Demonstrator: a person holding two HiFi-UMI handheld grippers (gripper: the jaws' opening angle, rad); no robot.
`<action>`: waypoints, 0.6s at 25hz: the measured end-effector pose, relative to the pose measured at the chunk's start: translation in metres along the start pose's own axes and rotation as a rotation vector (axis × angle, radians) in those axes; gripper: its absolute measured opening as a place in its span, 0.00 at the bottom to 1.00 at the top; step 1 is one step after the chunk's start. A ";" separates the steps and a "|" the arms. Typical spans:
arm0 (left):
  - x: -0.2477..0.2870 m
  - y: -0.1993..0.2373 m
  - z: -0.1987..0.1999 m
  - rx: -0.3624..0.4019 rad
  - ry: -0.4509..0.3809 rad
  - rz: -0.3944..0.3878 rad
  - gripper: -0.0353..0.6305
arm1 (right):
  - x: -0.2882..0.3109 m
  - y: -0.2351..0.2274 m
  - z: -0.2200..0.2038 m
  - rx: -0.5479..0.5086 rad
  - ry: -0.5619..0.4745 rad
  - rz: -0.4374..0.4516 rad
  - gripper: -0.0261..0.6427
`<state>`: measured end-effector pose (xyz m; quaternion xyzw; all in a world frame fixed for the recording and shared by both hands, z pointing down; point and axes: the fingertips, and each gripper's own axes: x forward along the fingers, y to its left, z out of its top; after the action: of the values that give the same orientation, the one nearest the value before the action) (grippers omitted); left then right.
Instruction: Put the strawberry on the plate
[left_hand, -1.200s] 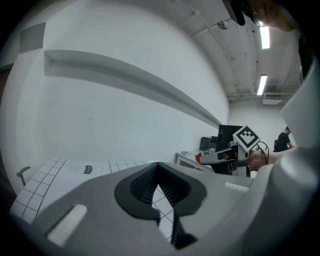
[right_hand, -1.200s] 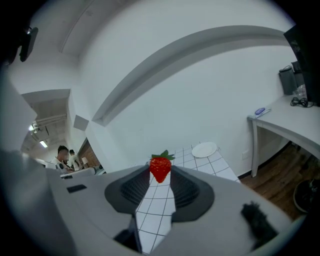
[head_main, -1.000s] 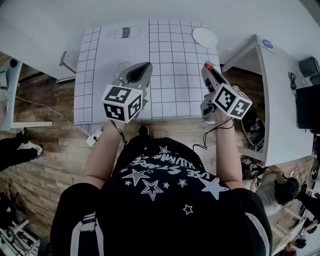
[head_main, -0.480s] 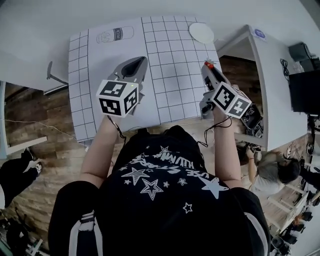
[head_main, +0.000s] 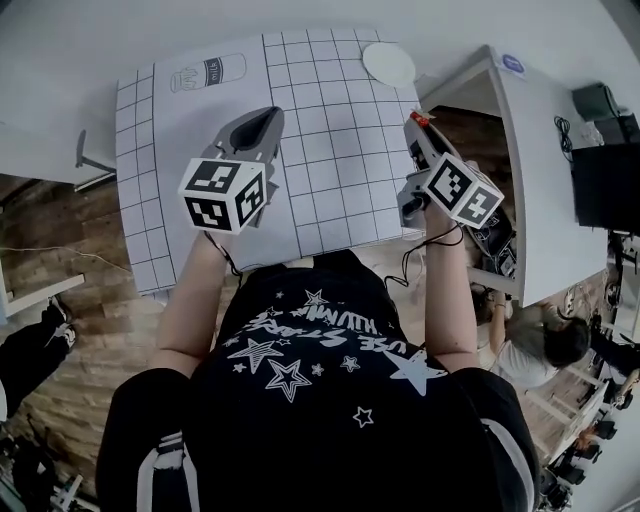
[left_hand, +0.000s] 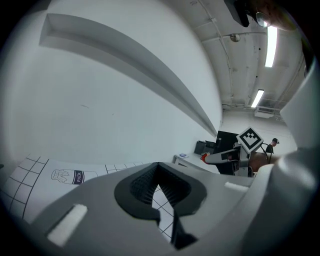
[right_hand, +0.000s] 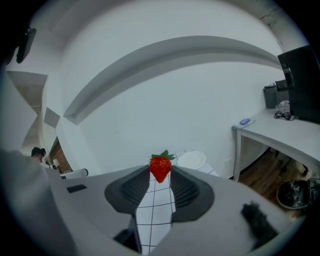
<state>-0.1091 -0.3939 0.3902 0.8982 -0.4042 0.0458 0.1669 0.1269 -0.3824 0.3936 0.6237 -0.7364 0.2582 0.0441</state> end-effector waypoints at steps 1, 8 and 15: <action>0.005 0.000 0.000 -0.003 0.003 0.010 0.06 | 0.004 -0.005 0.001 0.002 0.007 0.007 0.24; 0.051 -0.013 0.006 0.011 0.016 0.060 0.06 | 0.033 -0.049 0.012 0.031 0.045 0.052 0.24; 0.105 -0.025 0.006 0.028 0.051 0.104 0.06 | 0.065 -0.086 0.028 0.032 0.072 0.111 0.24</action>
<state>-0.0204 -0.4552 0.4007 0.8767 -0.4453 0.0831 0.1618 0.2004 -0.4604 0.4224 0.5730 -0.7634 0.2945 0.0462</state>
